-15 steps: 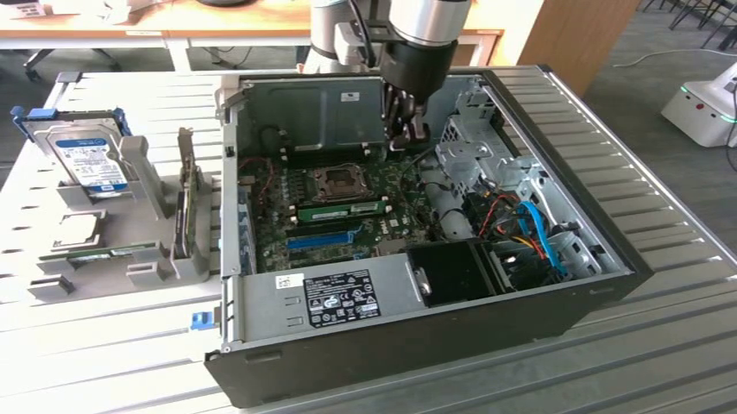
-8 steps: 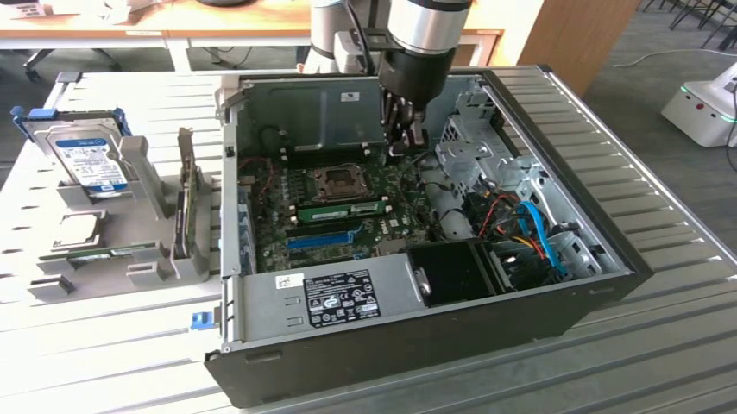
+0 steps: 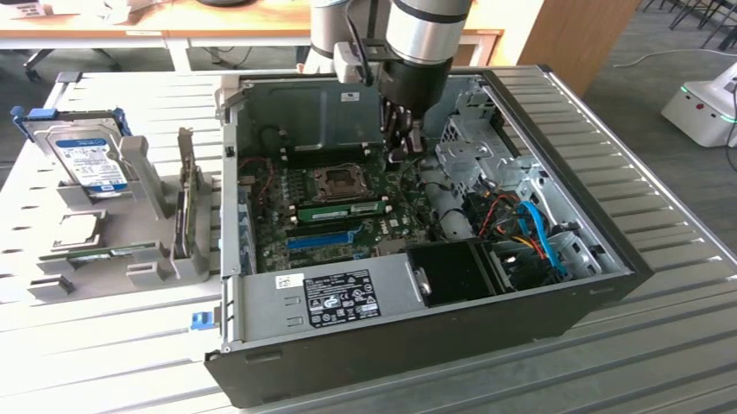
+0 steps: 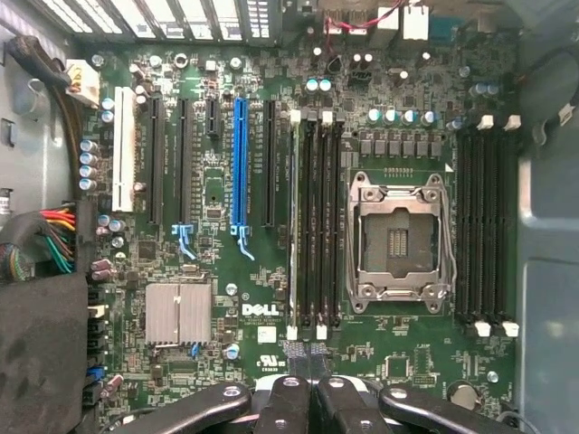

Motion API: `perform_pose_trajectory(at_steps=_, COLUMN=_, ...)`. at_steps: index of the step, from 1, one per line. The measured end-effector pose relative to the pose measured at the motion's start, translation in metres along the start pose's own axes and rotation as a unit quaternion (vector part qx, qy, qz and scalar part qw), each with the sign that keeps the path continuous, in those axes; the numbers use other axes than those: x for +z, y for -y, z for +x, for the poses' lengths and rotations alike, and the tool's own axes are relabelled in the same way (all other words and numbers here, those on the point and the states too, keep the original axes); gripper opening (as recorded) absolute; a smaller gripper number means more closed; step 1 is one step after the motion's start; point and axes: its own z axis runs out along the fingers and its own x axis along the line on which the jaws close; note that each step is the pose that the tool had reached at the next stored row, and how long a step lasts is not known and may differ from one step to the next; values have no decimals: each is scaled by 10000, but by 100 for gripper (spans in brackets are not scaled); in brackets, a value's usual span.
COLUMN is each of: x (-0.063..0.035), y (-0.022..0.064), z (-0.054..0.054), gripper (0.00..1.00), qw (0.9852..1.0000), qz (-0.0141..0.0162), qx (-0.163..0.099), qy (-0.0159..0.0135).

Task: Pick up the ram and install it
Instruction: 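Press down the ram until it locks into place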

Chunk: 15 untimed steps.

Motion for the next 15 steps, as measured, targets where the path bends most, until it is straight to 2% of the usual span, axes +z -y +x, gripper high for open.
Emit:
perform_pose_trajectory(at_steps=6, x=81, y=2, z=2, gripper=11, qw=10000, qz=31, qx=2, qy=-28)
perform_pose_trajectory(at_steps=15, x=173, y=4, z=4, gripper=11, qw=10000, qz=39, qx=2, qy=-64)
